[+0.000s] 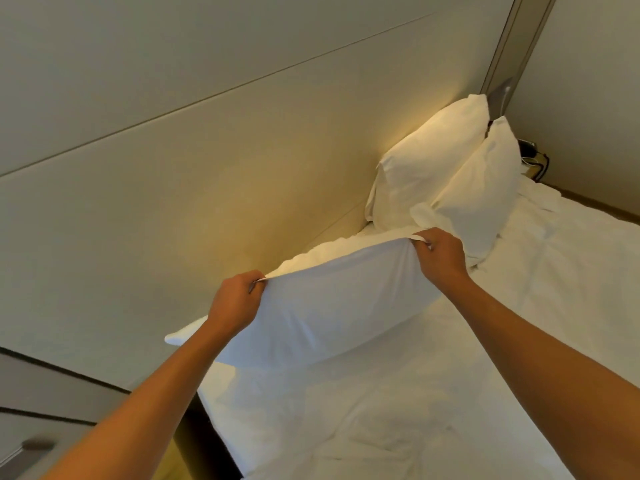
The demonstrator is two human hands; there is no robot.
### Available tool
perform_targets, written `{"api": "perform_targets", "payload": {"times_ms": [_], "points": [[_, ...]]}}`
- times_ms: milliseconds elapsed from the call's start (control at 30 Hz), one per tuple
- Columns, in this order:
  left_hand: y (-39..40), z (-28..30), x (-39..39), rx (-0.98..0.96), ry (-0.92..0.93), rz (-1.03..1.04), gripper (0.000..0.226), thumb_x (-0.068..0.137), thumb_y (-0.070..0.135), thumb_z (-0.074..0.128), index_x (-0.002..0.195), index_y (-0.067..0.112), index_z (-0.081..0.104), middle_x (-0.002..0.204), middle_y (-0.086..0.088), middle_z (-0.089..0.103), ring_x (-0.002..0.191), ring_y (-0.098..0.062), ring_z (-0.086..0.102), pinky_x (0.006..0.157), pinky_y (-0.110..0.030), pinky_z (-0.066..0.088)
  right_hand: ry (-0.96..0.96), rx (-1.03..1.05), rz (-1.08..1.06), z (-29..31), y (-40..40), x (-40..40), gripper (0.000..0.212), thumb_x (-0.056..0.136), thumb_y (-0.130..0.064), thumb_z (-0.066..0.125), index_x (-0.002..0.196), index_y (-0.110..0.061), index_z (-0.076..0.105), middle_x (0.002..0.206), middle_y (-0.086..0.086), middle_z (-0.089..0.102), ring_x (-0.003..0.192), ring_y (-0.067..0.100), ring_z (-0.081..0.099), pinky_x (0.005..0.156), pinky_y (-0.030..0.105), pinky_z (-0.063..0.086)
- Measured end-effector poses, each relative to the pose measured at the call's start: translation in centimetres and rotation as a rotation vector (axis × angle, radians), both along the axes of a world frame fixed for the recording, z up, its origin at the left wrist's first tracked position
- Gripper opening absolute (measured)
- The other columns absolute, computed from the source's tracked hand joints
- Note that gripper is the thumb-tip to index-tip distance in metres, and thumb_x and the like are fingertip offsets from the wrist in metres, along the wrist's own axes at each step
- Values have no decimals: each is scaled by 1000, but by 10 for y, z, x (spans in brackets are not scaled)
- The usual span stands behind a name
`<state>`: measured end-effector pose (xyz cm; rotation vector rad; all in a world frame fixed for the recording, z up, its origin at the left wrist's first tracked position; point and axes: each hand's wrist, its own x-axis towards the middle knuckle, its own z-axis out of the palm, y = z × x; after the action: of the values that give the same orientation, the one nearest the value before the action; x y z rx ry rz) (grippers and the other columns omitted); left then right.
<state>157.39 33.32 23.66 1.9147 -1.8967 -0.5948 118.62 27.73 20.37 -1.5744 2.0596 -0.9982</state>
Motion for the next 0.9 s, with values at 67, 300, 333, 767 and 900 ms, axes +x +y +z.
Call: {"api": "perform_targets", "payload": {"times_ms": [67, 300, 333, 767, 900], "points": [[-12, 3, -7, 7, 20, -4, 29, 101, 15, 50, 75, 18, 61, 69, -6, 61, 71, -33, 61, 68, -42, 51, 0, 2, -2, 0, -14, -5, 26, 105, -29, 58, 104, -10, 76, 100, 10, 74, 96, 32, 68, 82, 29, 44], [-58, 3, -11, 66, 150, 57, 31, 102, 25, 51, 74, 20, 63, 58, 3, 53, 51, -24, 70, 65, -47, 59, 54, -7, 60, 15, -76, -23, 33, 107, -34, 54, 117, -11, 75, 118, 11, 74, 107, 31, 68, 92, 27, 44], [-60, -1, -12, 82, 154, 63, 32, 102, 25, 52, 72, 20, 63, 56, 5, 52, 52, -25, 71, 65, -48, 60, 54, 11, 70, 11, -81, -21, 33, 106, -34, 54, 116, -11, 75, 116, 11, 74, 107, 30, 68, 91, 27, 44], [-100, -53, 1, 80, 85, 108, 33, 104, 22, 48, 76, 13, 63, 64, -6, 59, 68, -34, 64, 64, -51, 58, 73, 100, 96, -44, -145, 11, 35, 107, -36, 54, 116, -8, 72, 116, 13, 72, 108, 31, 67, 93, 28, 44], [-138, -41, 20, 25, 90, 155, 29, 102, 22, 52, 81, 9, 67, 66, -11, 63, 71, -35, 68, 67, -45, 59, 105, 3, 114, -26, -189, 32, 33, 106, -33, 55, 112, -8, 75, 113, 14, 74, 105, 33, 68, 92, 33, 48]]}}
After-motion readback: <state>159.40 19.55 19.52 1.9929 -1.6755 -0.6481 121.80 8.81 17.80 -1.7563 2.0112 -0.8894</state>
